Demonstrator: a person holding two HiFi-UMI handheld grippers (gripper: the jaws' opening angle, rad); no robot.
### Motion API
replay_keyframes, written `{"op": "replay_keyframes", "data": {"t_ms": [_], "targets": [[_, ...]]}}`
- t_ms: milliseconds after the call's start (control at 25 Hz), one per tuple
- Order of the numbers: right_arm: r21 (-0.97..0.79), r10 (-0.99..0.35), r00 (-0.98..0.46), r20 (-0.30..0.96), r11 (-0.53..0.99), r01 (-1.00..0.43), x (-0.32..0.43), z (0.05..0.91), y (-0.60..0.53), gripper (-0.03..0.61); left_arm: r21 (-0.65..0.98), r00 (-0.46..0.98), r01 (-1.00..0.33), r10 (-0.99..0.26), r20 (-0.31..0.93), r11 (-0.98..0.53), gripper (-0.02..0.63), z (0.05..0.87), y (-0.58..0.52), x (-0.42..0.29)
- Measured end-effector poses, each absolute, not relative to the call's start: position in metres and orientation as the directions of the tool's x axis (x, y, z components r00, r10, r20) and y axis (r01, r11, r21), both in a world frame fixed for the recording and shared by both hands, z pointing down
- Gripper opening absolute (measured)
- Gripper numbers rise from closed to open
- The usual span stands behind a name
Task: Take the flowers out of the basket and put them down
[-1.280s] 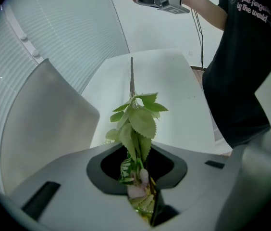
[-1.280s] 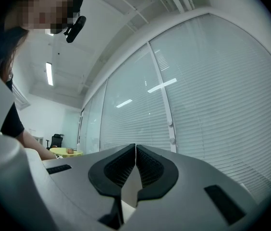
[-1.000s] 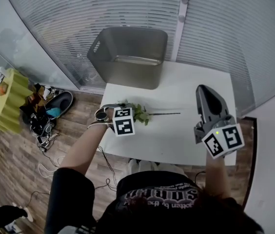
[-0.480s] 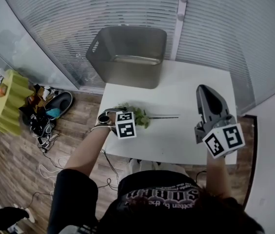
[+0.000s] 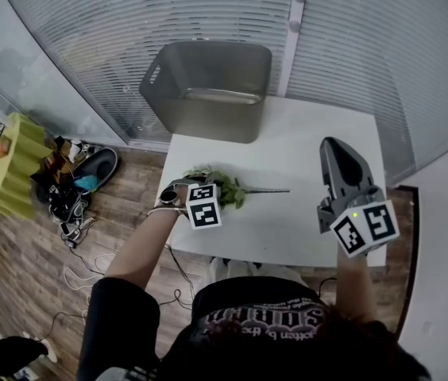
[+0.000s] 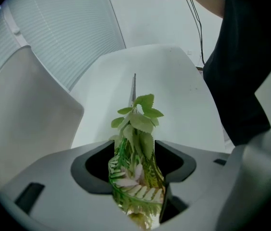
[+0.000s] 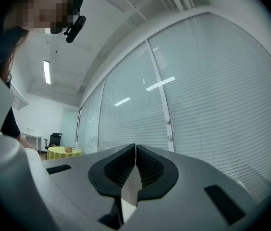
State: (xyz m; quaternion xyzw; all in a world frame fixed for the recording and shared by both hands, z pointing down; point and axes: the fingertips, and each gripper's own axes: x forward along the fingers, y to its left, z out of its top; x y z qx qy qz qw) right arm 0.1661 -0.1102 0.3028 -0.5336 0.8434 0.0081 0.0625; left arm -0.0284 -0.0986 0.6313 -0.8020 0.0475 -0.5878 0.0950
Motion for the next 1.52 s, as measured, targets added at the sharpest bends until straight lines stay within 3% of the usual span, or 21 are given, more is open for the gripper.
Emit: {"op": "replay_keyframes", "data": {"t_ms": [160, 240, 360, 600, 1000, 1200, 1280, 1520], "targets": [[-0.055, -0.899, -0.421, -0.116, 0.429, -0.902, 0.166, 0.302, -0.111, 0.029, -0.215, 0.328, 0.012, -0.199, 0.923, -0.977, 0.267, 0.623, -0.098, -0.029], [-0.055, -0.899, -0.422, -0.116, 0.43, -0.901, 0.166, 0.301, -0.112, 0.029, -0.226, 0.339, 0.007, -0.21, 0.917, -0.974, 0.322, 0.617, -0.1, -0.029], [-0.056, -0.897, -0.426, -0.118, 0.434, -0.899, 0.164, 0.3, -0.112, 0.029, -0.227, 0.38, -0.029, -0.221, 0.898, -0.973, 0.347, 0.602, -0.101, -0.027], [-0.056, -0.89, -0.439, -0.124, 0.448, -0.892, 0.156, 0.3, -0.112, 0.029, -0.246, 0.508, -0.141, -0.284, 0.813, -0.959, 0.35, 0.556, -0.107, -0.023], [-0.056, -0.874, -0.472, -0.116, 0.48, -0.876, 0.137, 0.303, -0.121, 0.029, -0.256, 0.72, -0.324, -0.413, 0.558, -0.911, 0.348, 0.448, -0.114, -0.009], [-0.054, -0.863, -0.491, -0.12, 0.499, -0.865, 0.124, 0.3, -0.124, 0.029, -0.22, 0.79, -0.389, -0.447, 0.419, -0.895, 0.251, 0.396, -0.111, -0.009], [-0.056, -0.86, -0.495, -0.12, 0.504, -0.862, 0.12, 0.3, -0.126, 0.029, -0.21, 0.806, -0.409, -0.459, 0.373, -0.888, 0.241, 0.381, -0.112, -0.009], [-0.049, -0.854, -0.507, -0.115, 0.514, -0.856, 0.112, 0.301, -0.135, 0.029, -0.229, 0.778, -0.526, -0.572, 0.259, -0.819, 0.144, 0.344, -0.119, -0.015]]}}
